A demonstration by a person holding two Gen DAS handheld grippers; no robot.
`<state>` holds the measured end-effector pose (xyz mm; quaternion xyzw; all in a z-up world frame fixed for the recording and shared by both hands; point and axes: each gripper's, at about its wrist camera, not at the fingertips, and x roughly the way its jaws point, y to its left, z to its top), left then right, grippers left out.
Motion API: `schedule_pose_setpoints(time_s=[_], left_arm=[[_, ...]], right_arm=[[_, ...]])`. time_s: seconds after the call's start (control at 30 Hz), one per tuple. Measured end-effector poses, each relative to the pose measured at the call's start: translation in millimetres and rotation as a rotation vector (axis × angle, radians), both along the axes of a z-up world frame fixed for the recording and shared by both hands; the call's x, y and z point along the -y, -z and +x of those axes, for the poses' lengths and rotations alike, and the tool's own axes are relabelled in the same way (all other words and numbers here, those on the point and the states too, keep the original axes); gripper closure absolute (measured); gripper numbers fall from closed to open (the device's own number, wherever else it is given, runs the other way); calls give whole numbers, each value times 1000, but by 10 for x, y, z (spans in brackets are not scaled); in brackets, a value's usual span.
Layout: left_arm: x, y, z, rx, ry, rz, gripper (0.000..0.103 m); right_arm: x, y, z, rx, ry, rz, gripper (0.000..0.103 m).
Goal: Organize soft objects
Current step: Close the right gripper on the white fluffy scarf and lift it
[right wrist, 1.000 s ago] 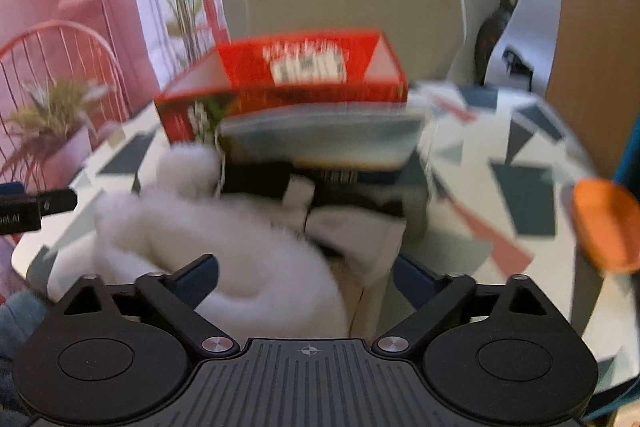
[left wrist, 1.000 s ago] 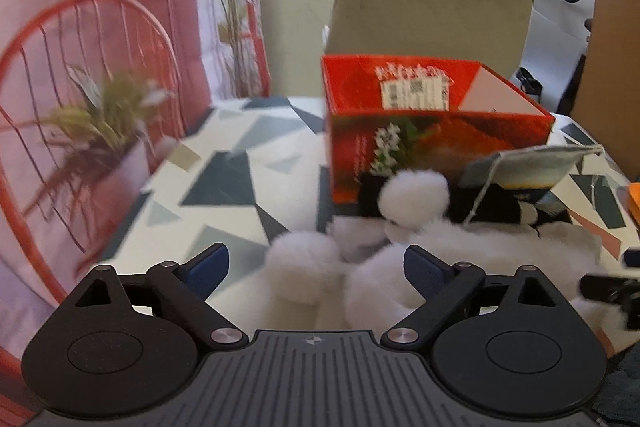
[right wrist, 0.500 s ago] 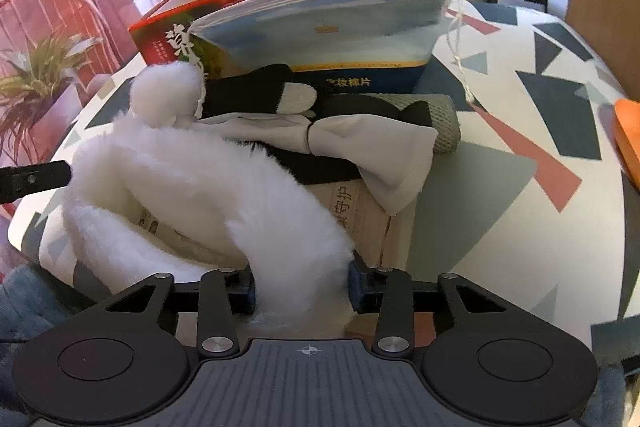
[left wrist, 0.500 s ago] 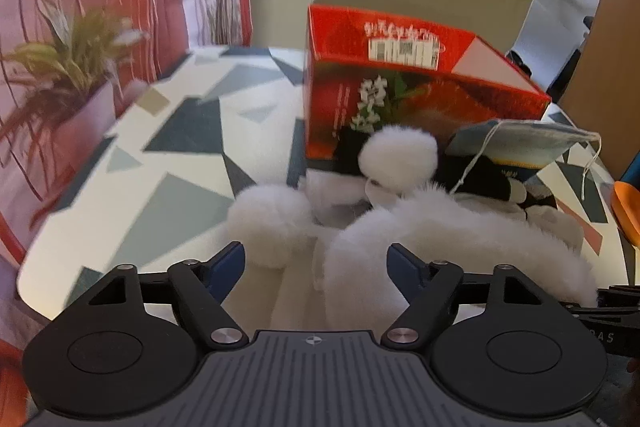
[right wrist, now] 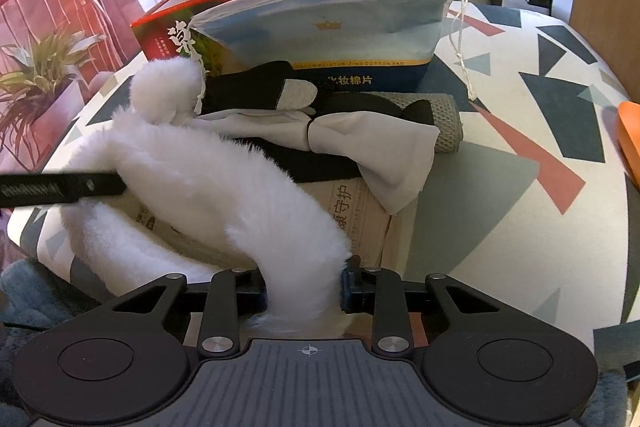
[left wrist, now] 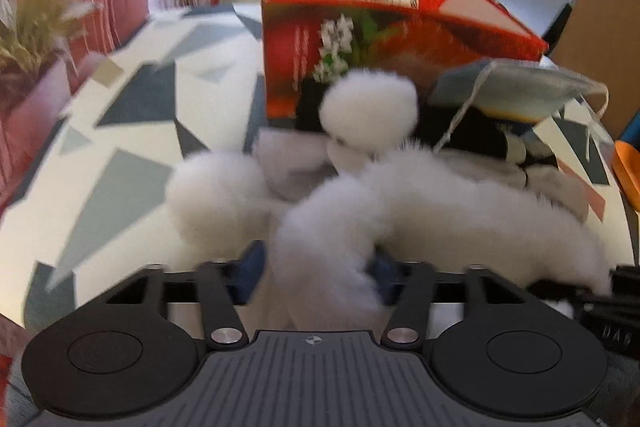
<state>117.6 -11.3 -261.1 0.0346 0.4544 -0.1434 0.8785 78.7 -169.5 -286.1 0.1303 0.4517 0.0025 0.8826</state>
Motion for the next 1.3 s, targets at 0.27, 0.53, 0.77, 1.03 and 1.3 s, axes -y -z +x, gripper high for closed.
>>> schedule_pose_setpoints(time_s=[0.27,0.53,0.77,1.03,1.3], left_arm=[[-118,-129,-128,38,-6,-34,89],[-259,-623,-250,146,-36,-97,89],[-196,-1088,-240,271,-7,-103,89],[-21,-1620,132,389,27,-113,89],[321,-1759,914,414,35,-95,89]], right_arm=[[21,-103,-37,34,3,13,80],[35,-605,-140,170,-39,71,86],[61,-1035,-96,265,-65,84,87],[159,-1628,324,397,-128,29,87],[382,-1999,1238,513,-203,-106,88]])
